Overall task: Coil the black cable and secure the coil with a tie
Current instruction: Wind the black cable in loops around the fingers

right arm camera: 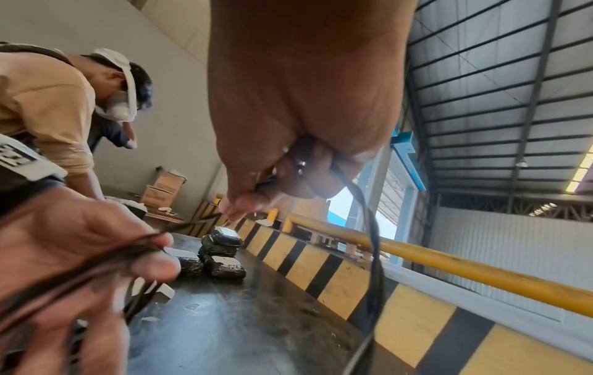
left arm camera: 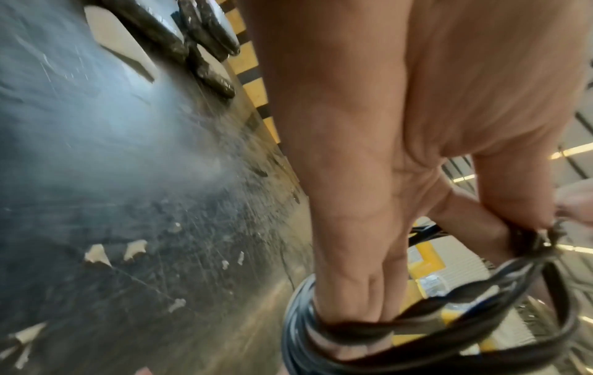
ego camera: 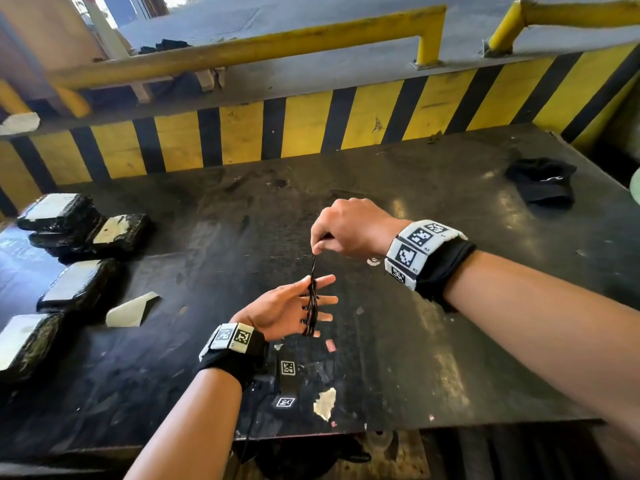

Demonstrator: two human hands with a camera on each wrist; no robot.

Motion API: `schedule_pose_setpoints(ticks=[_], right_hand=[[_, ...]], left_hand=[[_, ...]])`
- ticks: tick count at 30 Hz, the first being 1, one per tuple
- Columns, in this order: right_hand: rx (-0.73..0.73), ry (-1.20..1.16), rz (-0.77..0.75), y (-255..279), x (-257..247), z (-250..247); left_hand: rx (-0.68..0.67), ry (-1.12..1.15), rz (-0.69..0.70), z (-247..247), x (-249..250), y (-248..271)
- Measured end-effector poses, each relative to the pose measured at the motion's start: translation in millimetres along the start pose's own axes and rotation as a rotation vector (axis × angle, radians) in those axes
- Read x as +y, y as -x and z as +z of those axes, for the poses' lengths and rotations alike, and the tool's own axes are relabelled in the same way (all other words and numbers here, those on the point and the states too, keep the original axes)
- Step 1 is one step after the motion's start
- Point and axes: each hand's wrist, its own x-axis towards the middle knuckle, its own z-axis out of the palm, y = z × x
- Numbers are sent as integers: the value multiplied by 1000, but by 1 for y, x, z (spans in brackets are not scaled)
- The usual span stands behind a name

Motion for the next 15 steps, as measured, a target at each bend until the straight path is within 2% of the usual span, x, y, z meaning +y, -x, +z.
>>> schedule_pose_setpoints(ticks=[5, 8, 15], right_hand=[[41, -99, 50, -6, 10, 6], [8, -181, 72, -7, 16, 14], [-23, -601, 181, 0, 43, 54]], left_hand=[[-95, 85, 39, 17, 6, 2], [-139, 92, 42, 25, 10, 6], [-270, 117, 107, 38, 22, 17]])
